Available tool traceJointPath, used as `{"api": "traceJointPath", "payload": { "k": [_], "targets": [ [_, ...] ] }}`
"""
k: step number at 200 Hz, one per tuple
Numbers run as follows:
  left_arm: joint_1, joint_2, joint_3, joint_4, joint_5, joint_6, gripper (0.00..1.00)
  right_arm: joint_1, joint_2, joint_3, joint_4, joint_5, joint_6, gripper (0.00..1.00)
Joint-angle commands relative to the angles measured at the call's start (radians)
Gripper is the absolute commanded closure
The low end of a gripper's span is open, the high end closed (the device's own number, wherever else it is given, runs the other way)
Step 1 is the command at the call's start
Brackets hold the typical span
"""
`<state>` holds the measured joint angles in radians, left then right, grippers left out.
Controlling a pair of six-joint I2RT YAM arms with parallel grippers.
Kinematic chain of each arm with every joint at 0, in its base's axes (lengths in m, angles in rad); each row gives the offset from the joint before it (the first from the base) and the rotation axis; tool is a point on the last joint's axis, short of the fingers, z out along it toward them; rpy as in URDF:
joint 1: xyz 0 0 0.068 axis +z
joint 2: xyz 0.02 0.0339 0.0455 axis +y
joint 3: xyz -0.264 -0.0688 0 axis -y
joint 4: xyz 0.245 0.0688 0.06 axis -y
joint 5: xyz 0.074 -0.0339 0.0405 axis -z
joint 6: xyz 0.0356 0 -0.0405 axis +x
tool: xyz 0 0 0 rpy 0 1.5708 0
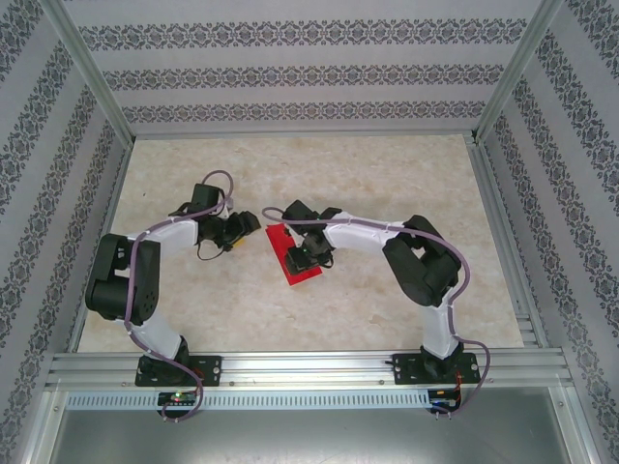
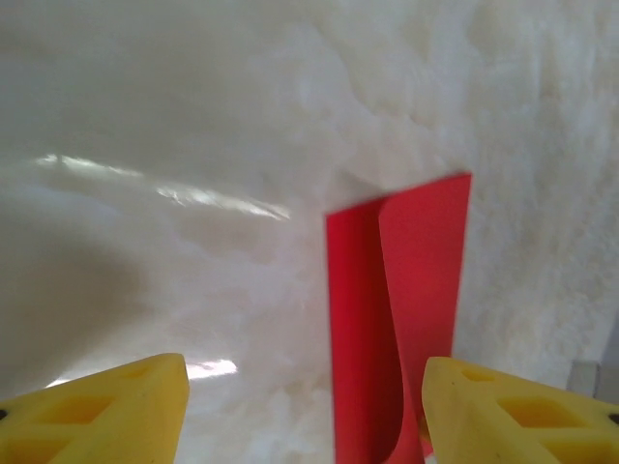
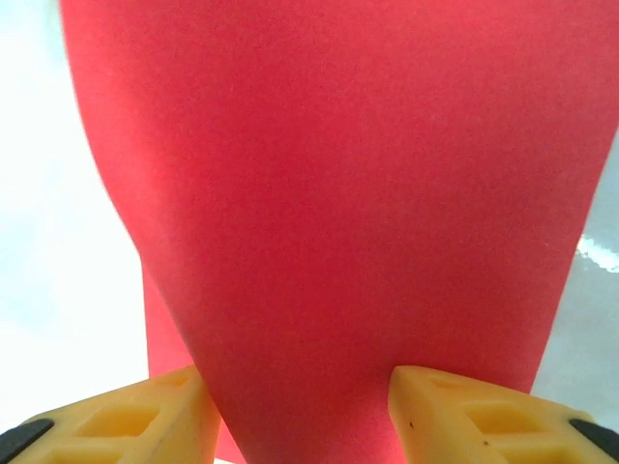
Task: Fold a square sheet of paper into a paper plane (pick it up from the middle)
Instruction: Fold the triangle a second time at the center of the table.
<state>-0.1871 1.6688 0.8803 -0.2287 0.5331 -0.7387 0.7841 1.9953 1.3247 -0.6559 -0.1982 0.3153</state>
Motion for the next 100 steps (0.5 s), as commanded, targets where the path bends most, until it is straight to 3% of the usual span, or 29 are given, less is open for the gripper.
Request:
{"api": "traceJointPath", "payload": {
  "k": [1, 56, 100],
  "targets": [
    [-0.044, -0.023, -0.039, 0.151, 0.087, -0.056, 0.37, -0.031, 0.050, -0.081, 0.107, -0.168, 0.033, 0.49],
    [-0.128, -0.004, -0.094, 0.365, 0.136, -0.136, 0.39, -0.063, 0.048, -0.101, 0.137, -0.227, 0.054, 0.49],
    [-0.180, 0.035, -0.070, 0.375, 0.121, -0.144, 0.39, -0.068, 0.050, -0.100, 0.138, -0.235, 0.050, 0.48]
  ]
}}
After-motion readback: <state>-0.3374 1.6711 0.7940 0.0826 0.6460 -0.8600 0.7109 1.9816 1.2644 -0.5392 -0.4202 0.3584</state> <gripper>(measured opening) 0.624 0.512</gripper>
